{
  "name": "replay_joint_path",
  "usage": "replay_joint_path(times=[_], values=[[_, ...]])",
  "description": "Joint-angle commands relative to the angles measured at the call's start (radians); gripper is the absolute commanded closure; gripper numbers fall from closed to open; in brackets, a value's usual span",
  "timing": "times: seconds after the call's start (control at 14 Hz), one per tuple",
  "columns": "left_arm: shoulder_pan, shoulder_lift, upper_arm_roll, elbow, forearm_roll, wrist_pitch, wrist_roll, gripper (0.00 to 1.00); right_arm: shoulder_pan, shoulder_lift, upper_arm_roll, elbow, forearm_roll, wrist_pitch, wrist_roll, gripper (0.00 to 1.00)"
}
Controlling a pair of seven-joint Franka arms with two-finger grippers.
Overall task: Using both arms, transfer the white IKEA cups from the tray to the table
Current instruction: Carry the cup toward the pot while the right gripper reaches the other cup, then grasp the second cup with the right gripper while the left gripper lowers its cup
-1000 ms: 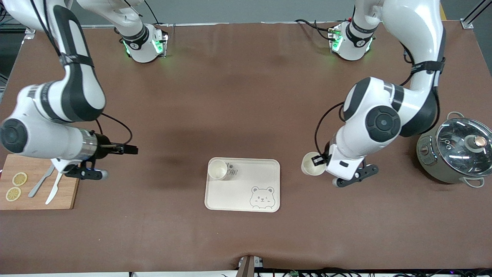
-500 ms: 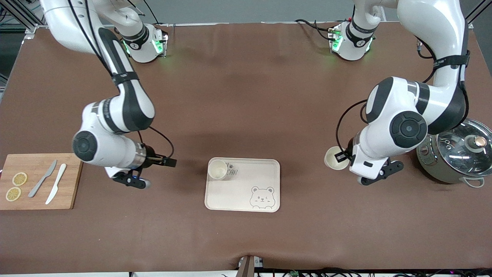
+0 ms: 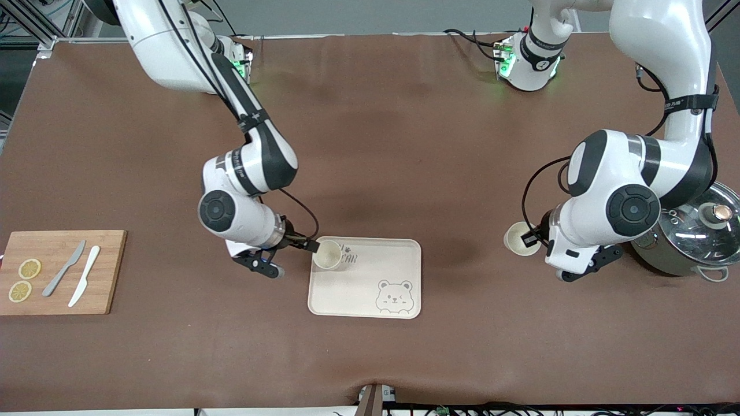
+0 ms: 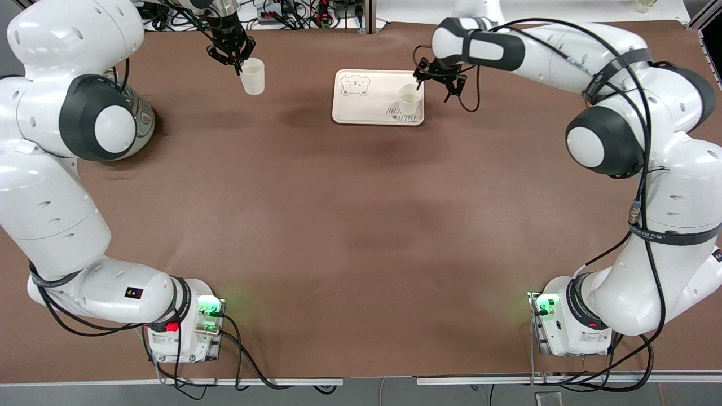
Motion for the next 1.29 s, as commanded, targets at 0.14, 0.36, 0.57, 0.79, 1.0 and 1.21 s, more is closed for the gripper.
replay_joint_path(times=[0.14,0.36,0.57,0.79,1.0,1.21], values=[[0.012,-0.129,-0.010,-0.195,0.010,0.052,0.005,1.00,0.046,0.040,-0.011,0.036,0.020,0.043,0.013,0.28],[0.067,-0.155,-0.013,-0.296,0.010,0.134,0.008,1.00,0.045,0.070,-0.011,0.037,0.020,0.074,0.013,0.61],[0.090,-0.141,-0.011,-0.370,0.008,0.268,0.016,1.00,0.045,0.073,-0.011,0.037,0.017,0.089,0.010,0.86],[0.113,-0.114,-0.011,-0.436,0.008,0.427,0.065,1.00,0.034,0.068,-0.011,0.062,0.019,0.075,0.004,1.00],[0.127,-0.082,-0.011,-0.441,0.008,0.461,0.083,1.00,0.025,0.044,-0.015,0.135,0.022,-0.067,0.004,1.00],[0.166,-0.054,-0.013,-0.439,0.005,0.469,0.154,1.00,-0.042,0.001,-0.021,0.174,-0.001,-0.289,-0.018,1.00]])
